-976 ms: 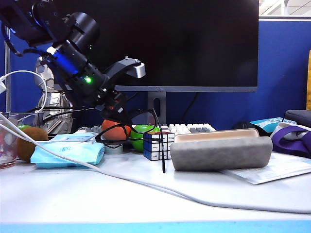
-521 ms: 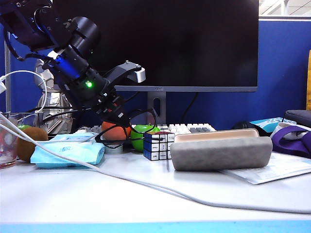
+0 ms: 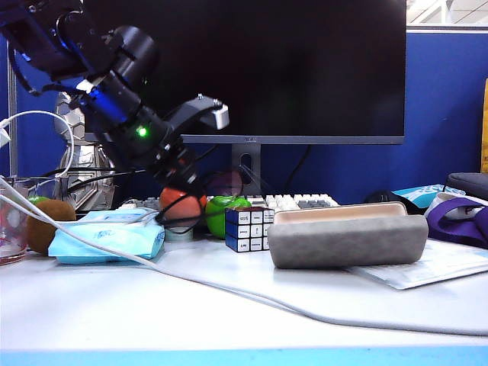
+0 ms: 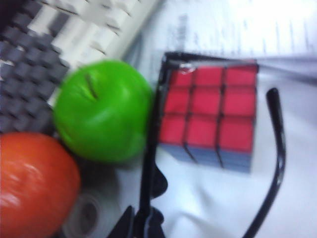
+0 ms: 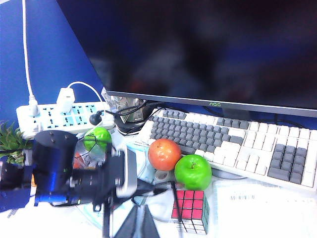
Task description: Pick up the glasses, fold the temples of the glasses, place the glasses into the glasses case, and finally close the glasses case.
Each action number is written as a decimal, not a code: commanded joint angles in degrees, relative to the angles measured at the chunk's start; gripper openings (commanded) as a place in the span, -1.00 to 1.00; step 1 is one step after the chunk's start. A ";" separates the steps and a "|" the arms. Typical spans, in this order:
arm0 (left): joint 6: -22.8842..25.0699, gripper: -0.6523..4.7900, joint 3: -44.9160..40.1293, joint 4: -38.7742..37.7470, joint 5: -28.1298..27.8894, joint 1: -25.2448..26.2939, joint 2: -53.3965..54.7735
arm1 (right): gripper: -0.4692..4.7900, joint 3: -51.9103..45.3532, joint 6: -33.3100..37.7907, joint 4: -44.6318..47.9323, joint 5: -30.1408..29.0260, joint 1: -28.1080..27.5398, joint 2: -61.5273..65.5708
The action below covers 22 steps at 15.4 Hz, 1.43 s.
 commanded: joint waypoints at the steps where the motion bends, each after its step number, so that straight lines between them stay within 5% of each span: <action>1: -6.84 -0.78 4.24 -2.16 0.42 -0.09 -1.27 | -0.84 0.20 -0.33 0.79 -0.22 0.07 -0.20; 4: -19.02 -0.78 9.81 -9.42 6.80 -0.09 -4.33 | -0.84 0.20 -1.62 3.21 -0.07 0.07 -0.22; 7: -35.30 -0.78 10.82 -9.33 26.45 -0.09 -9.14 | -0.84 0.22 -1.70 6.12 -0.07 0.04 -0.46; 10: -42.86 -0.78 10.82 -9.31 44.76 -0.11 -12.31 | -0.84 0.22 -1.51 6.38 -3.45 0.04 -1.51; 16: -52.94 -0.78 10.82 -5.75 49.68 -0.52 -14.14 | -0.84 0.20 0.42 6.49 -22.53 0.09 -1.62; 22: -66.58 -0.78 10.82 6.49 52.09 -1.46 -14.14 | -0.84 0.17 1.49 6.36 -28.61 2.69 -0.33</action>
